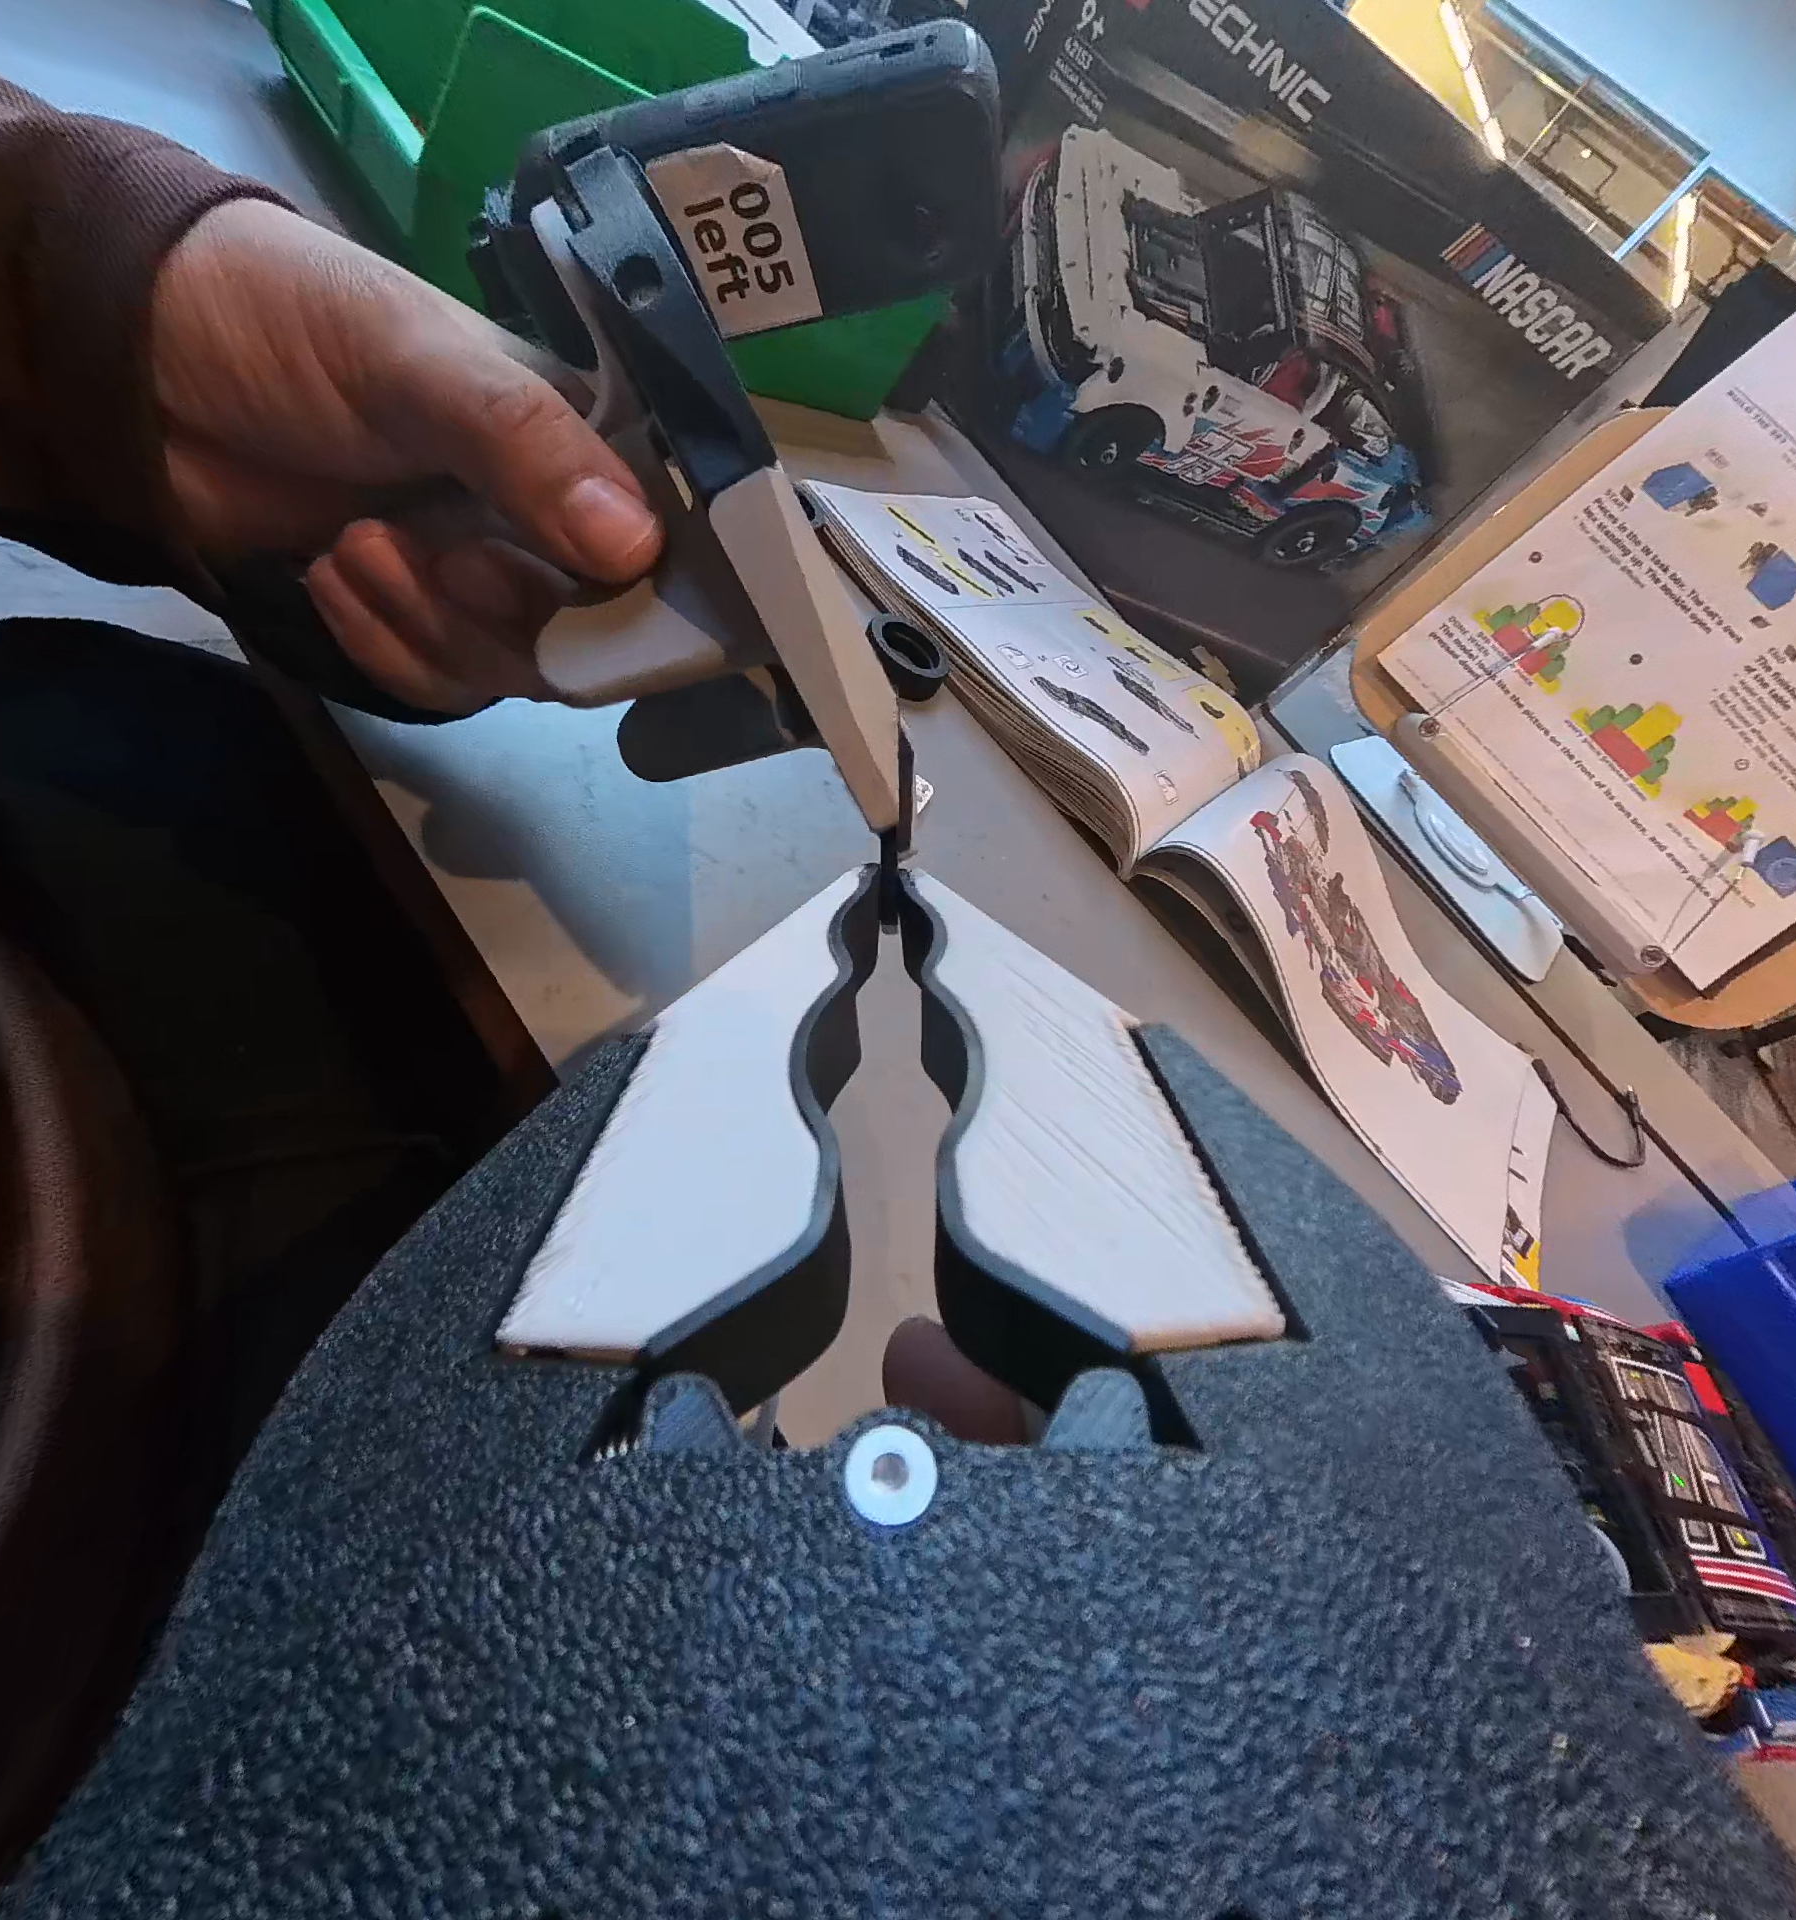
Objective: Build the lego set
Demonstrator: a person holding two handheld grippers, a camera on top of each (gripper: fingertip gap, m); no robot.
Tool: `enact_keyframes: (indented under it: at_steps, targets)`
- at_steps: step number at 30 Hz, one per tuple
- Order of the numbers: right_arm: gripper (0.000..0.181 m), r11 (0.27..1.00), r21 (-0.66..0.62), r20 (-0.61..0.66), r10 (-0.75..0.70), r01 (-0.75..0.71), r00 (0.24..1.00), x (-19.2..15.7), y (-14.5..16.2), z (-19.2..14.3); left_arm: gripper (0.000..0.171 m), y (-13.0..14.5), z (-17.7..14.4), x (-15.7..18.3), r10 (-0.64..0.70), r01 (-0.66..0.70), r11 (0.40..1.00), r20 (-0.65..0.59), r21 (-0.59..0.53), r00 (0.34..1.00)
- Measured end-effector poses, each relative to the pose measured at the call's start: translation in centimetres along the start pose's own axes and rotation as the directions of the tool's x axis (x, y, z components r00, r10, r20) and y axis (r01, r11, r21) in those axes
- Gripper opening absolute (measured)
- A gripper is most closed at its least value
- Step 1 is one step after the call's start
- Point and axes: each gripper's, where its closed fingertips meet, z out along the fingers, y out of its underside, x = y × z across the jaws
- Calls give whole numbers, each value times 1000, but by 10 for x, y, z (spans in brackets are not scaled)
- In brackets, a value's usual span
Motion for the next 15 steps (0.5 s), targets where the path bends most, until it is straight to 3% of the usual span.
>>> enact_keyframes:
  at_steps: [15]
  targets:
    - [3,1000,2,-3,10,-10,1000,0,0,0,6,2,1,0,-2,2,1000,0,-3,1000]
